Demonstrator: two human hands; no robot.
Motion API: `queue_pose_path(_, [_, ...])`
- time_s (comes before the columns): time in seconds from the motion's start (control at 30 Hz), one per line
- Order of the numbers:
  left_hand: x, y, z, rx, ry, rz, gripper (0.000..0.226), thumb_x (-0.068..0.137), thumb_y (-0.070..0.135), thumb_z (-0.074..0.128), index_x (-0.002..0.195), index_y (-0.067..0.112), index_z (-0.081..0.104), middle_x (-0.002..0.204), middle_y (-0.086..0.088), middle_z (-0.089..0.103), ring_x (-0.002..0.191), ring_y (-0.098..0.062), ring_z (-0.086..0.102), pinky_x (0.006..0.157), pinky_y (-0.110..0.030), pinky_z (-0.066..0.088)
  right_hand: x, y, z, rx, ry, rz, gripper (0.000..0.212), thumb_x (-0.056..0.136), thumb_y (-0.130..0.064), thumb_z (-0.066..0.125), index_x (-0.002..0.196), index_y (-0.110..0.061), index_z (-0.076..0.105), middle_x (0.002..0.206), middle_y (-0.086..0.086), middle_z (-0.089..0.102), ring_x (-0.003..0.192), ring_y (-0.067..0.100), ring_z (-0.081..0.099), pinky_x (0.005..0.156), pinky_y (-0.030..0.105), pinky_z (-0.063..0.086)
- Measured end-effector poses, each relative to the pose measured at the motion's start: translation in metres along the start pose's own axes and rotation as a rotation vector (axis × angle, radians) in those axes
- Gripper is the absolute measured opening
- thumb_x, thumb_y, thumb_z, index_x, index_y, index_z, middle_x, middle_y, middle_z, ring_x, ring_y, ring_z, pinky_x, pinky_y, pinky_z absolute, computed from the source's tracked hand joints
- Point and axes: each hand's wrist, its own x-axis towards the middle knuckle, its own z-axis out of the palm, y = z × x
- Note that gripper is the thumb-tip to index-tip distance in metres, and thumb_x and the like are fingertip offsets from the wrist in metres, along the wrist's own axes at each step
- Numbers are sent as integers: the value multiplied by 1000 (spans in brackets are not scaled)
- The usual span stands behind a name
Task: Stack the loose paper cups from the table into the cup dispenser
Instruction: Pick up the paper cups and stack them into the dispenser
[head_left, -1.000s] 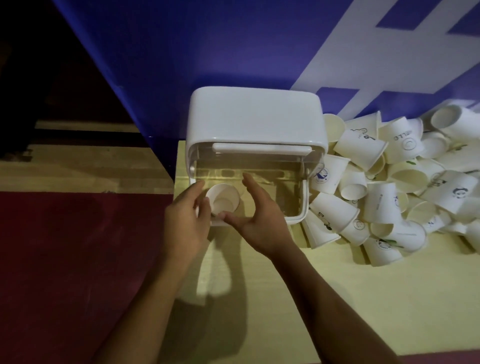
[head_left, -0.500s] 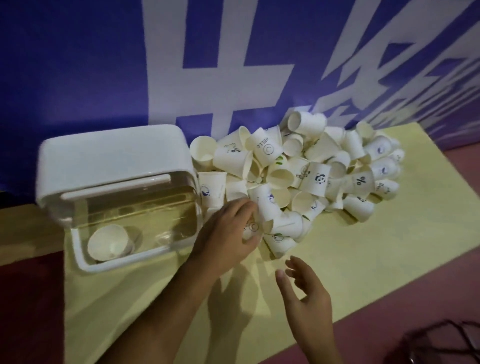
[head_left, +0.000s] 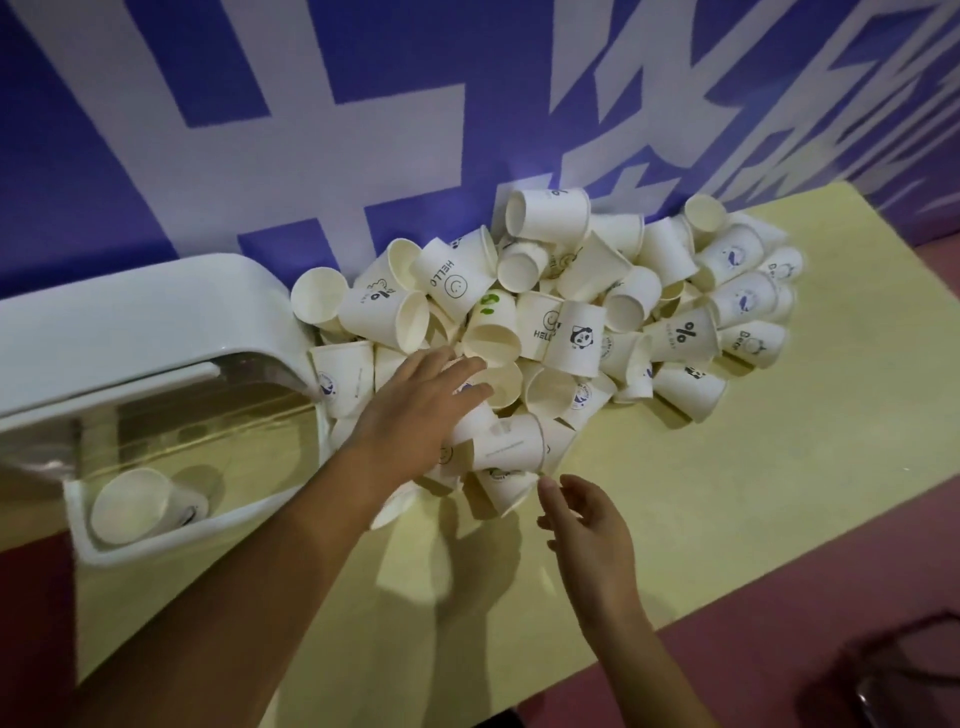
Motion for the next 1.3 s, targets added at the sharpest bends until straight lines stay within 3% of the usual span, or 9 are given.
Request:
queue_pose_path(0.2, [8,-8,3,98,46,111,69,63,18,85,129,19,63,134,-5,64,128,-31,55,120,-44,28,16,-29,15,448,-194,438,58,91,-62,68,114,-9,67,103,5,72,88,29,72,76,41,59])
queue_pose_path(0.37, [-2,-11,-7,-56,157,86,69,64,35,86,122,12,60,122,-6,67,118,-30,62,119,-47,36,33,-40,26,452,-223,529,72,84,-70,70,119,-8,62,110,12,67,82,31,67,67,35,57])
queue_pose_path(0.43, [-15,-5,-19,-247,239,-41,63,68,35,84,121,13,58,118,-3,65,114,-29,61,114,-45,42,39,-44,29,429,-221,542,73,83,-71,71,121,-9,62,113,15,66,82,31,68,65,33,59])
queue_pose_path(0.53, [-48,12,-40,-593,433,-388,65,74,38,87,128,20,56,120,8,62,109,-12,57,93,-22,47,49,-47,32,375,-194,558,76,82,-70,73,122,-7,59,109,19,71,87,33,74,70,36,63])
queue_pose_path(0.63, [-80,30,-50,-820,575,-551,66,75,42,90,129,24,58,122,9,66,110,-8,61,87,-14,45,55,-49,36,339,-150,534,69,83,-61,78,118,-4,59,95,19,73,81,33,75,62,34,59])
queue_pose_path(0.8, [-104,42,-44,-941,578,-617,64,67,60,80,120,48,47,116,30,60,108,13,56,80,-1,39,59,-50,42,242,-84,471,58,82,-54,82,106,-4,64,88,16,74,64,27,71,58,31,56])
queue_pose_path(0.97, [-116,37,-29,-1022,567,-675,73,67,63,87,125,40,50,119,22,63,111,0,60,83,-13,48,65,-53,52,222,-54,409,59,75,-51,87,108,-6,66,88,15,71,58,21,60,51,26,51])
queue_pose_path(1.2, [-130,37,-34,-1130,605,-630,63,72,60,77,129,46,52,124,33,60,116,6,58,87,-7,44,36,-55,40,184,-53,156,36,79,-43,84,97,-14,70,104,13,77,95,32,74,81,42,59])
queue_pose_path(1.3, [-139,35,-35,-1144,621,-654,61,78,60,70,133,45,48,125,34,60,117,5,59,87,-6,43,12,-63,31,176,-57,-79,37,81,-32,87,110,-16,72,101,2,80,95,20,77,84,41,62])
